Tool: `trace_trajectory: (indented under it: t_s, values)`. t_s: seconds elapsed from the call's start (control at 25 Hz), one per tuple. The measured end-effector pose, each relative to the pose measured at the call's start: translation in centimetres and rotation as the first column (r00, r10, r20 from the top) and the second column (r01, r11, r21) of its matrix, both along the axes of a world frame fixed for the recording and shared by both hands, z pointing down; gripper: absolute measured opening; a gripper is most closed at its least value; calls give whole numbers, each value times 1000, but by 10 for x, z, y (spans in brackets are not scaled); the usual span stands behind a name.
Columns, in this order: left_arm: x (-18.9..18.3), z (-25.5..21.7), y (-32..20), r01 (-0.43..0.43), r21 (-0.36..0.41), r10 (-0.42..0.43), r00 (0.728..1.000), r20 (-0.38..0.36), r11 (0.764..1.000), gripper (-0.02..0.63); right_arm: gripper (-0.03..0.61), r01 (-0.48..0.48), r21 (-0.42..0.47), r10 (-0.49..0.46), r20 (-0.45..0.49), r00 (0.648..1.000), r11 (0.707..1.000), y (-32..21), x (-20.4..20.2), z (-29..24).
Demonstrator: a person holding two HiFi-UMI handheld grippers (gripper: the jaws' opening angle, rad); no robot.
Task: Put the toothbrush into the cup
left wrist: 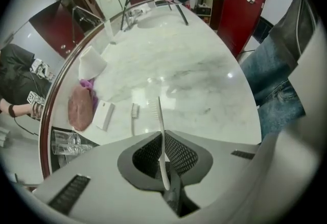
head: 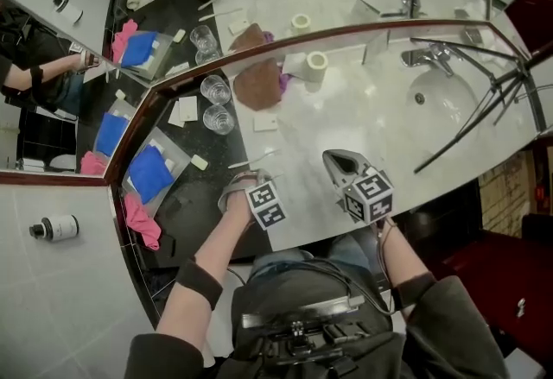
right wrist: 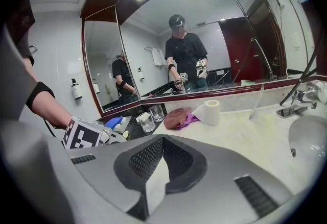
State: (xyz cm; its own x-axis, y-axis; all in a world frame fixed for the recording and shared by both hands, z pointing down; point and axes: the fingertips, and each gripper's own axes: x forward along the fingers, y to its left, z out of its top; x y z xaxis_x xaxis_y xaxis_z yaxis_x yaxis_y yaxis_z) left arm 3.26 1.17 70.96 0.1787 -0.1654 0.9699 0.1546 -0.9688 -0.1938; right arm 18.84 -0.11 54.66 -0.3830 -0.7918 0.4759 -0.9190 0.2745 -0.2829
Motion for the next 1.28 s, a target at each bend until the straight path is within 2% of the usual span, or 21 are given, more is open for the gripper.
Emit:
trace_trajectory:
  t_s: [0.24, 0.56, 0.68, 0.8, 1.08, 1.28]
  values:
    - [6, 13, 5, -3, -13, 3, 1000, 11, 1000, 24, 20, -32, -9, 32, -11, 999, 999, 8, 16, 7]
    - [13, 20, 7, 37, -21, -37, 999, -24, 999, 32, 20, -52, -22, 52, -10, 999, 998, 16, 27, 13]
    - [14, 24, 11, 51, -43, -52, 998, -29, 998, 124, 20, -53, -25, 53, -9, 999, 998, 18, 27, 14]
    - [14, 25, 11, 76, -62, -78, 996, -41, 995, 137, 20, -52, -26, 52, -7, 999, 998, 18, 27, 15]
    - [12, 11, 3, 133, -45, -137, 985, -102, 990, 137, 20, -40, -26, 39, -6, 999, 999, 15, 22, 16]
    - [14, -25, -5, 189, -40, -193, 960, -202, 981, 135, 20, -8, -12, 8, -5, 1000, 1000, 5, 12, 7]
